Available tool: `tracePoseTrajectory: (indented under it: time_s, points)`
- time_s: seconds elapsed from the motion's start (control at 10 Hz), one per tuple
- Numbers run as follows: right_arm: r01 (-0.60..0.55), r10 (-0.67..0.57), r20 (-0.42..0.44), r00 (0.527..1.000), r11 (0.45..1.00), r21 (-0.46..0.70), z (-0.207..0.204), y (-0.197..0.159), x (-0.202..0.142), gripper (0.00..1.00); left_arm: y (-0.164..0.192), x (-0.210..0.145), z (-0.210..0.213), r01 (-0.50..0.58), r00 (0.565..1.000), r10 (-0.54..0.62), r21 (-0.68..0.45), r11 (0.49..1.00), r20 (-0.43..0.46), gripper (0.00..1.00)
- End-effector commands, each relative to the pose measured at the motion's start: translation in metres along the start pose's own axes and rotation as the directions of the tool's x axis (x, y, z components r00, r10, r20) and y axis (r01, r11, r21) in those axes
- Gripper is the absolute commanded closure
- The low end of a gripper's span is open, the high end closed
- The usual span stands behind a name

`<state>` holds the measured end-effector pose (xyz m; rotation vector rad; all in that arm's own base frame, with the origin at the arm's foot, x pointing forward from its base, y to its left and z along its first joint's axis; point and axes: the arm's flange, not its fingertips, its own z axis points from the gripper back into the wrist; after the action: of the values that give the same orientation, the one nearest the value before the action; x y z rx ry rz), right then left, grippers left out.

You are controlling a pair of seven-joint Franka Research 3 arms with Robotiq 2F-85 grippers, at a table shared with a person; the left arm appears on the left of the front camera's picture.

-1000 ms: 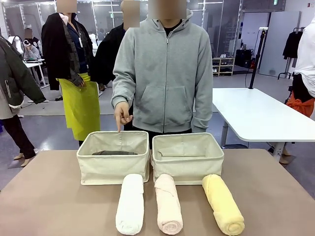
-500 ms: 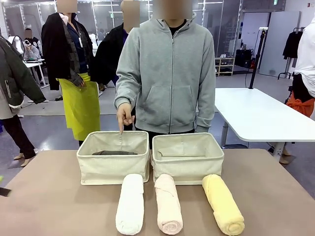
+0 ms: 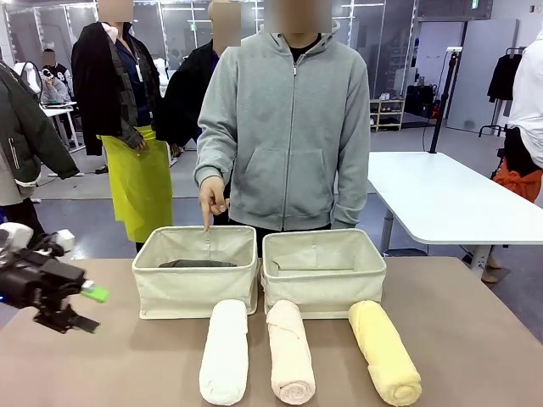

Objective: Divide the towels into two baskets.
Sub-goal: Pick up one hotel-folded towel from the bottom of the table and place it in the Fabric basket indicated by the person.

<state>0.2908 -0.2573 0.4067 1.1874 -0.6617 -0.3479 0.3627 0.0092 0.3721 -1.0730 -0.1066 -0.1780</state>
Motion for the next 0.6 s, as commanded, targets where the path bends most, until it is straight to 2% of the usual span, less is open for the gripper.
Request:
tracePoseTrajectory:
  time_s: [0.0,0.1,0.2,0.5]
  points:
    - [-0.003,0.002,0.014,1.000,1.000,0.011,0.001,0.002,0.000,0.00,-0.017,-0.009,-0.049,-0.053,0.999,0.051,0.104,0.993,0.015,0.00]
    - [-0.003,0.002,0.014,1.000,1.000,0.011,0.001,0.002,0.000,0.00,-0.023,-0.007,-0.073,-0.042,0.999,0.038,0.127,0.991,0.029,0.00]
    - [-0.003,0.002,0.014,1.000,1.000,0.011,0.001,0.002,0.000,0.00,-0.028,-0.004,-0.098,-0.027,0.999,0.021,0.202,0.979,0.032,0.00]
    - [-0.003,0.002,0.014,1.000,1.000,0.011,0.001,0.002,0.000,0.00,-0.044,0.001,-0.151,-0.086,0.995,0.072,0.242,0.966,0.067,0.00]
